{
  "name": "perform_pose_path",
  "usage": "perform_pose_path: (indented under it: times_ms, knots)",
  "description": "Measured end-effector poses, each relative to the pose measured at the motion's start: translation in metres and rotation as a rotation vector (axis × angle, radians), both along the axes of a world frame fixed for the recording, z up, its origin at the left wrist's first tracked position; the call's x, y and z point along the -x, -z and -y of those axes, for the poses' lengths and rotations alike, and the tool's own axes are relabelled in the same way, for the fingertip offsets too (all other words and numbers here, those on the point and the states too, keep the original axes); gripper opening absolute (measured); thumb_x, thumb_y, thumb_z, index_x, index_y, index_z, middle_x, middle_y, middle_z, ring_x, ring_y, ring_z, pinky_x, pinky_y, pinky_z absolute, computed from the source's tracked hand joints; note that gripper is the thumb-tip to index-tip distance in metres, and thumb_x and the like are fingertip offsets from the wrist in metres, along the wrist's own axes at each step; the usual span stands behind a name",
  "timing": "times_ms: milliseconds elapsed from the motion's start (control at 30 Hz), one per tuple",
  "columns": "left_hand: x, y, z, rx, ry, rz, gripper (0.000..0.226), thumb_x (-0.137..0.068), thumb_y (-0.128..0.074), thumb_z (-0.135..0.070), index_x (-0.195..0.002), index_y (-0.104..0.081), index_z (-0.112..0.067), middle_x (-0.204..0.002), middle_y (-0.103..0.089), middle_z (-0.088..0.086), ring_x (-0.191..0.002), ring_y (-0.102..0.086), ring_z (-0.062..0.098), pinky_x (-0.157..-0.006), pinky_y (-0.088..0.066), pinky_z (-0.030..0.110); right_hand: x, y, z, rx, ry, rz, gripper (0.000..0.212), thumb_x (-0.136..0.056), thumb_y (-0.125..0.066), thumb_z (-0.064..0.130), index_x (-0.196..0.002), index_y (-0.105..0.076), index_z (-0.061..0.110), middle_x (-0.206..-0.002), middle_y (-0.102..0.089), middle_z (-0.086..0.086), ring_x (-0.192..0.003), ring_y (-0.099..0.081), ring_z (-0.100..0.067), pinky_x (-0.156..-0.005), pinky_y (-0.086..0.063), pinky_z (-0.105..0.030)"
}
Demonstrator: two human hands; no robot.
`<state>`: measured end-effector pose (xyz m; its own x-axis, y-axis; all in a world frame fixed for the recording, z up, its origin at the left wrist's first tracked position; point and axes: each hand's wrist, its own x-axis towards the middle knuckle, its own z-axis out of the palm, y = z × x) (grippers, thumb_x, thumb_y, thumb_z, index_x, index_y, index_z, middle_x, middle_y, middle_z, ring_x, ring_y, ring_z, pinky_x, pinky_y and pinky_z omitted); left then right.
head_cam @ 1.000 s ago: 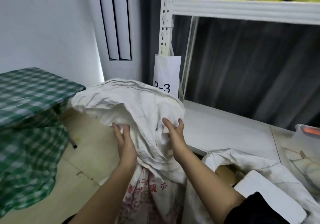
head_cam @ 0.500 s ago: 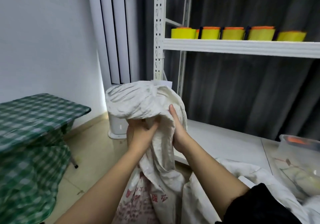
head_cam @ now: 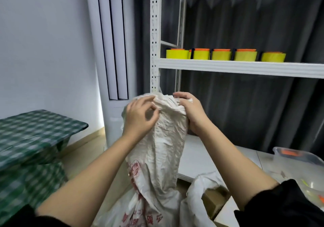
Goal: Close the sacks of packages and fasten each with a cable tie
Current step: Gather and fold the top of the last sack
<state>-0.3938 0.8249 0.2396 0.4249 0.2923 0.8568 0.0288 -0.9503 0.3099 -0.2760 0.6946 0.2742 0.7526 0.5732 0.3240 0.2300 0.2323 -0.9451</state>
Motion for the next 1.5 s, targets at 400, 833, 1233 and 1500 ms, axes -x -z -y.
perform_pose_path:
  times_ms: [400,833,1233,1500]
  knots:
    - [-0.004,-0.042,-0.015,-0.155,-0.034,-0.711,0.035,-0.079,-0.061,-0.043,-0.1,-0.039,-0.026,-0.095,-0.064,0.001,-0.09,-0.056,0.022,-0.085,-0.041,0.036,-0.039,-0.056,0.071,0.252,-0.258,0.141,0.024,-0.072,-0.05,0.009,-0.084,-0.069,0.017,-0.078,-0.066,-0.002,-0.069,-0.059,-0.015,-0.057,-0.046,-0.023]
    - [-0.003,-0.086,0.017,-0.087,0.087,-0.976,0.049,-0.078,-0.068,-0.054,-0.108,-0.05,-0.02,-0.096,-0.053,-0.009,-0.087,-0.05,0.015,-0.071,-0.035,0.026,-0.048,-0.051,0.064,0.879,0.018,1.072,0.009,-0.095,-0.055,0.026,-0.096,-0.062,0.02,-0.096,-0.057,0.004,-0.1,-0.056,-0.02,-0.092,-0.042,-0.043]
    - [0.038,-0.093,-0.088,-0.2,-0.673,-1.221,0.047,-0.074,-0.061,-0.065,-0.09,-0.062,-0.02,-0.093,-0.065,0.0,-0.077,-0.057,0.019,-0.065,-0.04,0.024,-0.096,-0.068,0.079,0.931,0.361,1.325,0.013,-0.09,-0.046,0.01,-0.086,-0.036,0.017,-0.073,-0.055,0.002,-0.08,-0.055,-0.029,-0.075,-0.031,-0.036]
    - [0.033,-0.152,-0.088,-0.546,-0.995,-0.785,0.044,-0.086,-0.05,-0.059,-0.104,-0.063,-0.021,-0.103,-0.067,-0.002,-0.094,-0.064,0.02,-0.073,-0.033,0.028,-0.101,-0.084,0.053,0.895,0.651,1.435,0.013,-0.089,-0.038,0.001,-0.09,-0.032,0.013,-0.087,-0.059,-0.015,-0.077,-0.05,-0.034,-0.078,-0.033,-0.041]
